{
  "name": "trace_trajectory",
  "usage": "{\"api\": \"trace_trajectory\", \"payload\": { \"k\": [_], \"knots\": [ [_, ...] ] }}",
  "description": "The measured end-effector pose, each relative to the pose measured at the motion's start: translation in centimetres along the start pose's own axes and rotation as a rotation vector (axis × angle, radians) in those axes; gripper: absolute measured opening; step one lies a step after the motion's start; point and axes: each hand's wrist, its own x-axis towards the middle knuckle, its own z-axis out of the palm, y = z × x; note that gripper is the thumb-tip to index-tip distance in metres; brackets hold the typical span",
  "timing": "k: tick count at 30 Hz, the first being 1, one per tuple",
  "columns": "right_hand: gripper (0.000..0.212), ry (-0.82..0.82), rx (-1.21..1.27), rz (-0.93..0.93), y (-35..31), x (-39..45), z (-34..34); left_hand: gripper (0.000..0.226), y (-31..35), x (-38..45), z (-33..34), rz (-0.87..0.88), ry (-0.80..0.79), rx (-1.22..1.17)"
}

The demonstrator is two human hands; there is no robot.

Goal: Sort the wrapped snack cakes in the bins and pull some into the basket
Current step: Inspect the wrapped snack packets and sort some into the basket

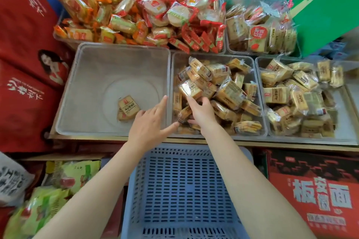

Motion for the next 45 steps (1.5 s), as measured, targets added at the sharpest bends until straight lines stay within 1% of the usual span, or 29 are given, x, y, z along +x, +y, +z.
{"api": "trace_trajectory", "payload": {
  "k": [1, 3, 5, 9, 11, 14, 16, 18, 21, 23, 25, 26, 28, 30, 32, 34, 36, 39, 41, 43, 45],
  "knots": [
    [0.061, -0.006, -0.003, 0.011, -0.1, 0.1, 0.1, 0.095, 0.1, 0.1, -0.1, -0.012, -0.002, -0.033],
    [0.058, -0.025, 0.029, 0.055, -0.3, 0.2, 0.2, 0.095, 0.2, 0.5, -0.2, -0.024, 0.013, -0.069],
    [0.053, -0.036, 0.075, 0.108, -0.9, 0.4, 0.3, 0.095, 0.2, 0.6, -0.1, -0.022, 0.02, -0.063],
    [0.05, -0.046, 0.155, 0.178, -2.2, 1.0, 0.8, 0.095, 0.2, 0.6, -0.1, -0.022, 0.012, -0.074],
    [0.048, -0.029, 0.184, 0.175, -2.2, 0.8, 0.9, 0.094, 0.1, 0.6, -0.1, -0.023, 0.013, -0.089],
    [0.037, -0.017, 0.207, 0.129, -1.2, 0.3, 0.3, 0.092, 0.0, 0.6, 0.0, -0.015, 0.019, -0.1],
    [0.031, -0.062, 0.257, 0.114, -0.5, -0.4, -0.5, 0.093, 0.0, 0.6, 0.1, -0.005, 0.022, -0.094],
    [0.032, -0.1, 0.297, 0.105, 0.0, -1.3, -1.3, 0.093, 0.0, 0.6, 0.1, -0.004, 0.024, -0.097],
    [0.025, -0.126, 0.213, 0.044, 0.7, -2.6, -2.6, 0.093, 0.0, 0.2, -0.2, 0.011, 0.049, -0.183],
    [0.02, -0.168, 0.074, -0.023, 0.9, -3.3, -3.3, 0.094, 1.0, -0.4, -0.8, 0.041, 0.129, -0.362],
    [0.02, -0.231, -0.078, -0.077, 0.8, -4.0, -4.0, 0.091, 2.5, -0.6, -1.1, 0.085, 0.194, -0.488],
    [0.021, -0.264, -0.115, -0.092, 0.8, -4.2, -4.4, 0.087, 3.3, -0.6, -1.2, 0.101, 0.201, -0.531],
    [0.022, -0.304, -0.099, -0.115, 0.6, -4.7, -5.2, 0.073, 4.7, -0.5, -1.1, 0.065, 0.149, -0.645],
    [0.018, -0.259, -0.049, -0.139, 0.7, -4.9, -6.3, 0.058, 5.6, -0.3, -0.9, -0.037, 0.082, -0.75],
    [0.016, -0.102, -0.043, -0.177, 1.1, -4.7, -7.5, 0.05, 6.0, -0.2, -0.2, -0.136, 0.048, -0.844],
    [0.02, 0.061, -0.019, -0.214, 1.8, -4.0, -8.5, 0.042, 6.2, -0.4, 0.5, -0.205, 0.053, -0.917],
    [0.024, 0.162, 0.017, -0.252, 2.5, -3.0, -9.4, 0.036, 6.5, -0.7, 1.0, -0.284, 0.06, -1.044],
    [0.029, 0.227, -0.091, -0.317, 3.2, -1.6, -9.5, 0.031, 7.2, -1.3, 1.3, -0.388, 0.033, -1.219],
    [0.03, 0.247, -0.193, -0.352, 3.8, -1.0, -9.2, 0.031, 7.4, -1.6, 1.5, -0.428, 0.01, -1.243],
    [0.037, 0.26, -0.263, -0.36, 3.9, -1.0, -9.0, 0.033, 7.3, -1.8, 1.7, -0.465, -0.006, -1.276],
    [0.044, 0.261, -0.251, -0.361, 3.9, -1.1, -9.0, 0.035, 7.1, -1.8, 1.8, -0.476, -0.017, -1.31]
  ]
}}
